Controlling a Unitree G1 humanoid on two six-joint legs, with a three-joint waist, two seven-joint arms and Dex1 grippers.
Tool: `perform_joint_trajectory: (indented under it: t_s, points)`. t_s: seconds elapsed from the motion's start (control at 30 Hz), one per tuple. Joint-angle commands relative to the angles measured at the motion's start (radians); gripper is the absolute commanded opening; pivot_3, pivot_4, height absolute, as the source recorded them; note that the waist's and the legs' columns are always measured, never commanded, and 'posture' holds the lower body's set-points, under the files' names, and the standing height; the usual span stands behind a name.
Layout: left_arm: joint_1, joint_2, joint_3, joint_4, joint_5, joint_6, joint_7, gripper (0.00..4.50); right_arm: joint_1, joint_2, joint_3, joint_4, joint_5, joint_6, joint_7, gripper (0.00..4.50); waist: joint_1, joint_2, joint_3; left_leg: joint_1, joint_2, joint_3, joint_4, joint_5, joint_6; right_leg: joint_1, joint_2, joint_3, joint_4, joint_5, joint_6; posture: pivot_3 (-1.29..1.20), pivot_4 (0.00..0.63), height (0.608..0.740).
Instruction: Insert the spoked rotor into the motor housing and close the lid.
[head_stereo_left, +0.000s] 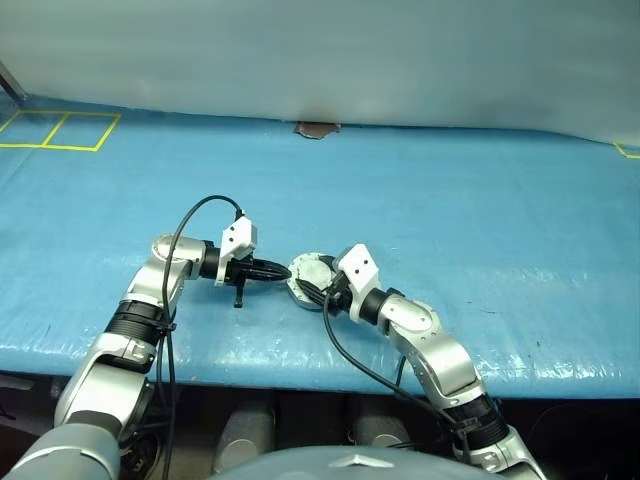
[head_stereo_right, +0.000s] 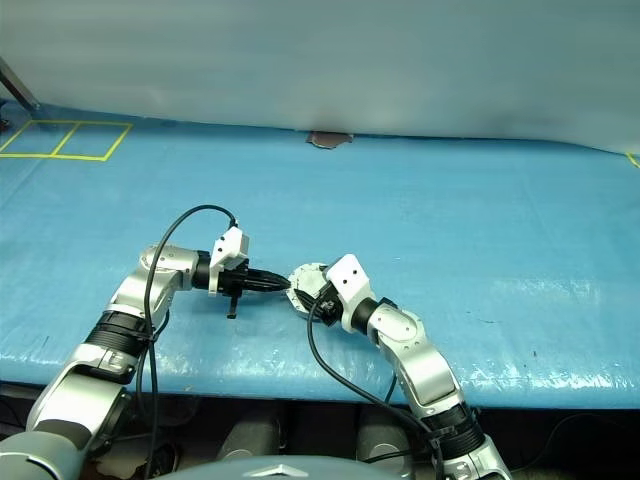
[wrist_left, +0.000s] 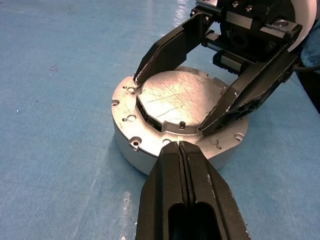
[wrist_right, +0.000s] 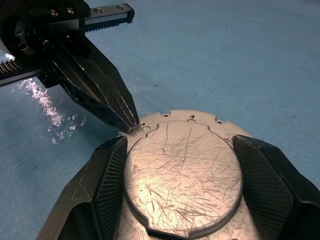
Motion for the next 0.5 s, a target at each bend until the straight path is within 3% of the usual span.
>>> perform_joint_trajectory:
  t_s: [0.03, 0.5]
  points:
    - [0.005, -0.003, -0.03, -0.013, 0.044, -0.005, 0.024, 0.02, 0.015, -0.006, -0.001, 0.029, -0.017, 0.019, -0.015, 3.01, 0.001, 0.0, 0.0, 0.0, 0.0, 0.0, 0.0, 0.0, 0.0, 0.0, 0.0, 0.0, 0.0, 0.0, 0.0, 0.0, 0.15, 0.74]
    - [0.012, -0.015, -0.051, -0.004, 0.058, -0.017, 0.032, 0.02, 0.022, 0.001, -0.015, 0.015, 0.005, 0.034, -0.005, 3.01, 0.005, 0.0, -0.002, 0.0, 0.0, -0.001, 0.0, 0.0, 0.0, 0.0, -0.001, 0.0, -0.001, 0.0, 0.0, 0.0, 0.15, 0.74]
